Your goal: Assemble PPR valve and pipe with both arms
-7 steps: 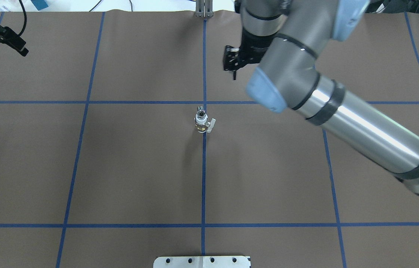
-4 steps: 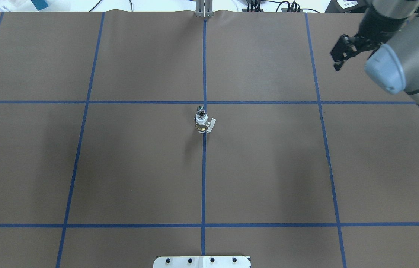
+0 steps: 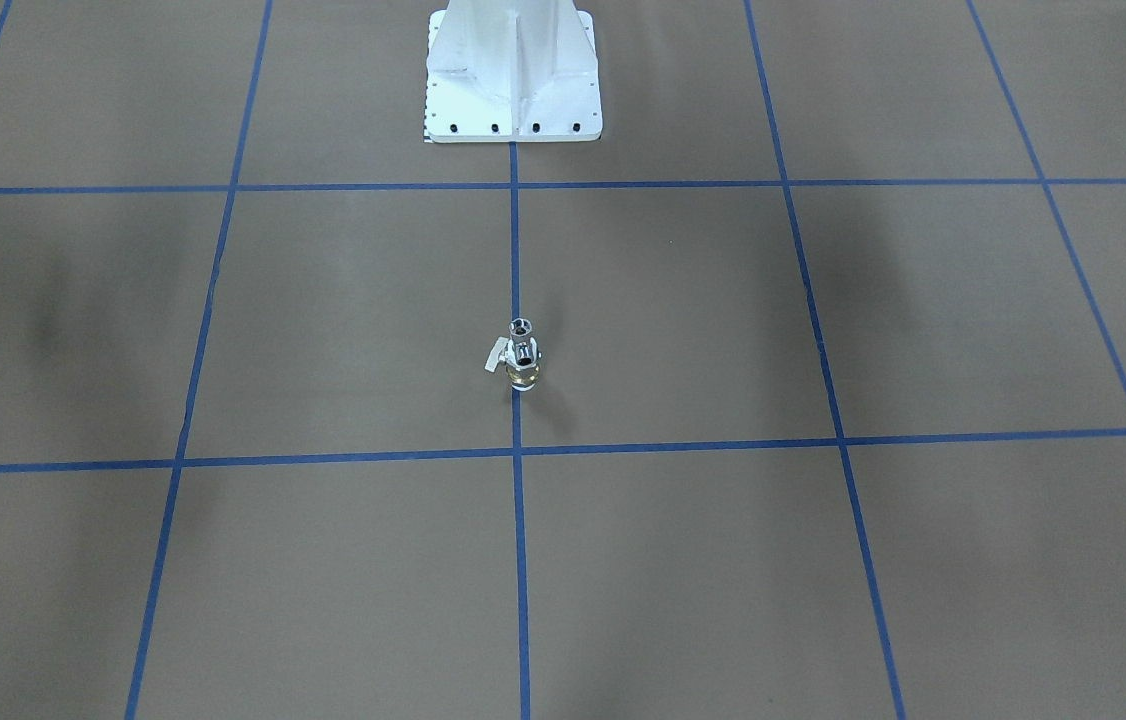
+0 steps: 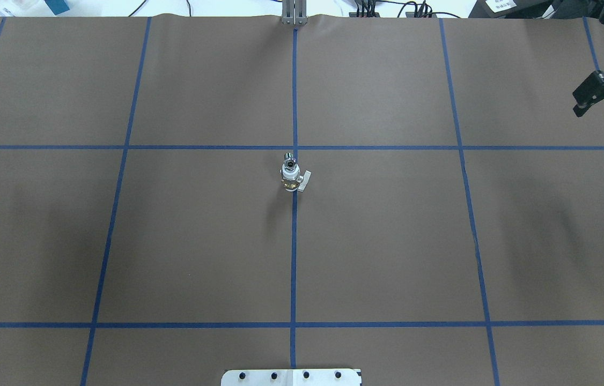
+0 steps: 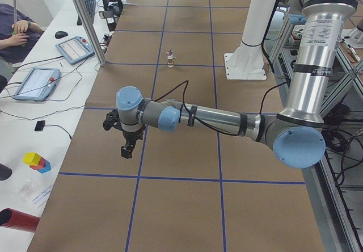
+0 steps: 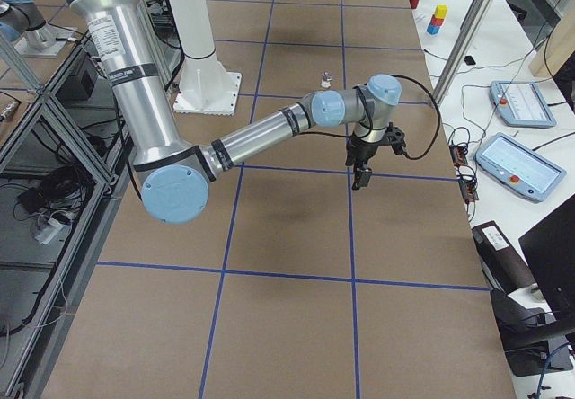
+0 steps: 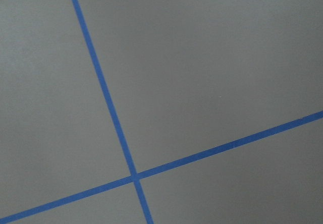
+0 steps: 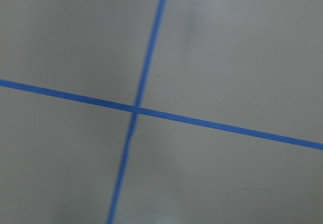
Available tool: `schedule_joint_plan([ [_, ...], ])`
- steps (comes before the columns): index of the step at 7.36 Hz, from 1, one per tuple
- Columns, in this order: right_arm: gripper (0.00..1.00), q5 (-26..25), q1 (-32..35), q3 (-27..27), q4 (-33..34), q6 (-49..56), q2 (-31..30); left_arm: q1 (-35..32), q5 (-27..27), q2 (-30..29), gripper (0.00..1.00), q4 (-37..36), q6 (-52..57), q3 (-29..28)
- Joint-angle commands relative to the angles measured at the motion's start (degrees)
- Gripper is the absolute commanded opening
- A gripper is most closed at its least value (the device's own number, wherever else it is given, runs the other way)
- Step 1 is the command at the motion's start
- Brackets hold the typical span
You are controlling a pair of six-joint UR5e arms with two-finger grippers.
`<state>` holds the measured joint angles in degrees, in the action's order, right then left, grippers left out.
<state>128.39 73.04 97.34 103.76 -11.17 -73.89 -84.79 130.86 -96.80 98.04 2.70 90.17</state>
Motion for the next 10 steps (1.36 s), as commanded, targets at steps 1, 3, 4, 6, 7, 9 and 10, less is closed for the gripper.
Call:
schedule_joint_plan([
  [1,0.99,1.42,5.42,-2.15,-5.58,0.7,-6.14,-0.82,-0.08,3.19,1.0,0.74,0.11,-1.57],
  [3,0.99,1.86,10.51,-2.24,-5.59,8.73,-10.64,-1.08,-0.08,5.13,1.0,1.79,1.16,-5.85],
  [4,0.99,3.08,12.72,-2.07,-5.5,11.66,-12.66,-2.04,0.0,5.13,1.0,3.89,3.08,-8.76],
  [6,0.99,4.42,13.26,-2.24,-5.68,11.87,-16.0,-3.1,0.27,5.31,1.0,4.0,3.19,-9.32],
  [7,0.99,4.42,13.96,-2.24,-5.94,12.74,-18.37,-3.28,1.66,5.31,1.0,3.65,2.67,-8.27],
  [9,0.99,6.07,17.11,-2.5,-6.03,17.39,-21.81,-3.28,3.42,4.61,1.0,1.47,1.78,-4.51],
  [10,0.99,6.35,17.92,-2.42,-5.94,17.75,-22.26,-3.37,3.43,4.96,1.0,-4.99,1.78,1.26],
])
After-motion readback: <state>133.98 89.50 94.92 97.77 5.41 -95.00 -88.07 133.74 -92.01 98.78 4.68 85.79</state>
